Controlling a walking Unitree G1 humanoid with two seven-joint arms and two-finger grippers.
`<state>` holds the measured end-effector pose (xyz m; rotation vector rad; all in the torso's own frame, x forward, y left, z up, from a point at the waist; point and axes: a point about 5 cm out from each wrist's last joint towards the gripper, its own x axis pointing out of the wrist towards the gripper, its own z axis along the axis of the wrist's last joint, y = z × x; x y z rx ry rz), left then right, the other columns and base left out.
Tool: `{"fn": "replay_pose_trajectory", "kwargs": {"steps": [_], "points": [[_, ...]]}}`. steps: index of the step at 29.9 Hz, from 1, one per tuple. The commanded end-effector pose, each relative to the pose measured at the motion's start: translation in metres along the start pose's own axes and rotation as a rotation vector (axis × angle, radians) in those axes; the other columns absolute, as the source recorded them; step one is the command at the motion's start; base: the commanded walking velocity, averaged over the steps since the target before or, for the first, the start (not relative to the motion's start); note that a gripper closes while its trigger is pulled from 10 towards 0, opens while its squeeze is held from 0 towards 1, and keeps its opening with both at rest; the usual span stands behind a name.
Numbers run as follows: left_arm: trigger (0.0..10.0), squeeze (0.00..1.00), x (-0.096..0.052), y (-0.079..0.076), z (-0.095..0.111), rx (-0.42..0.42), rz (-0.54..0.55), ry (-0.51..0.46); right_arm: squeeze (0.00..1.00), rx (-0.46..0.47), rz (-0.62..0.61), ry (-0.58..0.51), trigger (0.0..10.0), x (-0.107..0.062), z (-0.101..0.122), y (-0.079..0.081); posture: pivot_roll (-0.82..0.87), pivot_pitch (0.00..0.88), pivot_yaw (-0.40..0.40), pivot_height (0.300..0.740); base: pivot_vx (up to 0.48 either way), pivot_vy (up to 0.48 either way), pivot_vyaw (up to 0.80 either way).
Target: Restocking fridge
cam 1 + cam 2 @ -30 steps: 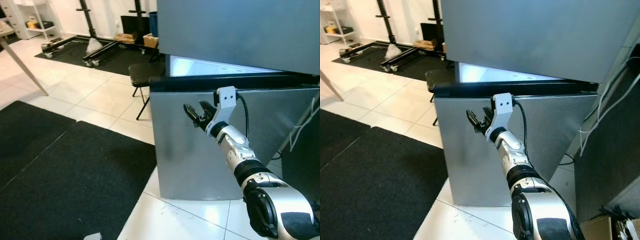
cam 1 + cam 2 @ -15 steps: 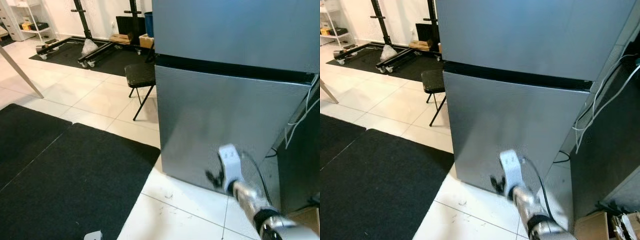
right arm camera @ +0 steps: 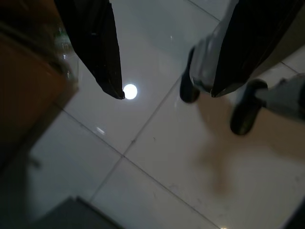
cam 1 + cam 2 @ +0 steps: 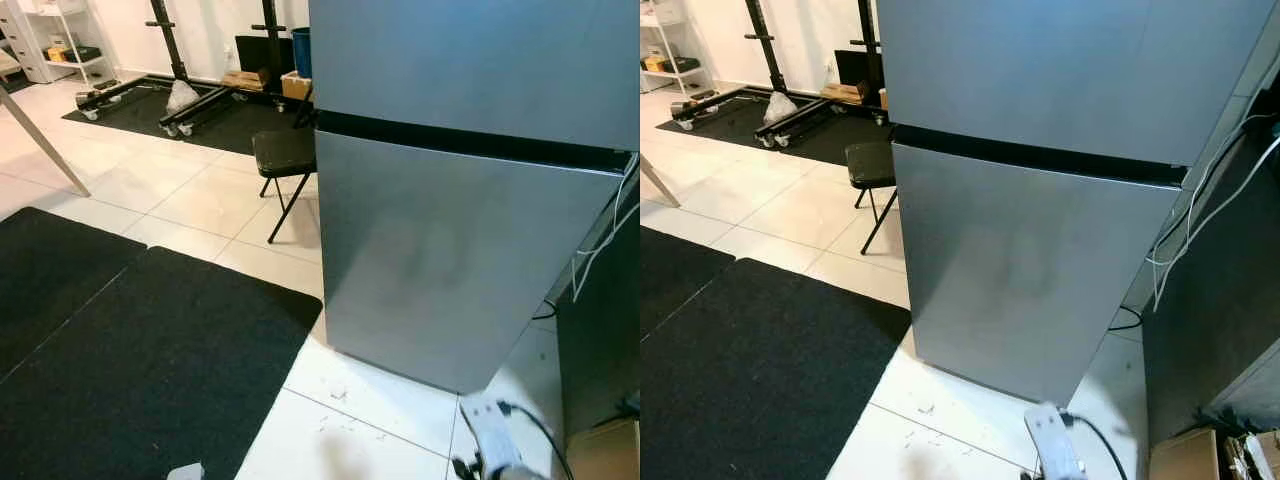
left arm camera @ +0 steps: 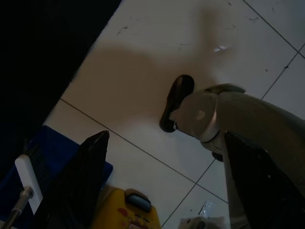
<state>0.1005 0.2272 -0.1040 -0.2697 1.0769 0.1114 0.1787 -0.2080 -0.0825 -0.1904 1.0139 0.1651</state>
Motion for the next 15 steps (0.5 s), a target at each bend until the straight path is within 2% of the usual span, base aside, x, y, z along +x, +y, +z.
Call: {"fn": "replay_pose_trajectory", "kwargs": {"steps": [1, 2, 4, 5, 15], "points": [[10.0, 0.00, 0.001, -0.002, -0.002, 0.005, 0.000, 0.010, 0.00, -0.024, -0.026, 0.059, 10.0, -0.004, -0.016, -0.007, -0.05, 0.000, -0.011, 0.740, 0.000, 0.000, 0.77], [10.0, 0.00, 0.001, -0.002, -0.002, 0.005, 0.000, 0.010, 0.00, -0.024, -0.026, 0.059, 10.0, -0.004, -0.016, -0.007, -0.05, 0.000, -0.011, 0.740, 0.000, 0.000, 0.77], [10.0, 0.00, 0.001, -0.003, -0.001, 0.006, -0.001, 0.008, 0.00, -0.059, -0.040, 0.141, 10.0, -0.009, -0.040, -0.009, -0.05, 0.000, -0.013, 0.740, 0.000, 0.000, 0.77], [10.0, 0.00, 0.001, -0.003, -0.001, 0.006, -0.002, 0.007, 0.00, -0.067, -0.042, 0.159, 10.0, -0.011, -0.045, -0.009, -0.05, 0.000, -0.013, 0.740, 0.000, 0.000, 0.77], [10.0, 0.00, 0.002, -0.006, -0.002, 0.005, -0.007, 0.010, 0.00, -0.103, -0.040, 0.190, 10.0, -0.012, -0.050, -0.009, -0.05, 0.000, -0.015, 0.740, 0.000, 0.000, 0.77]]}}
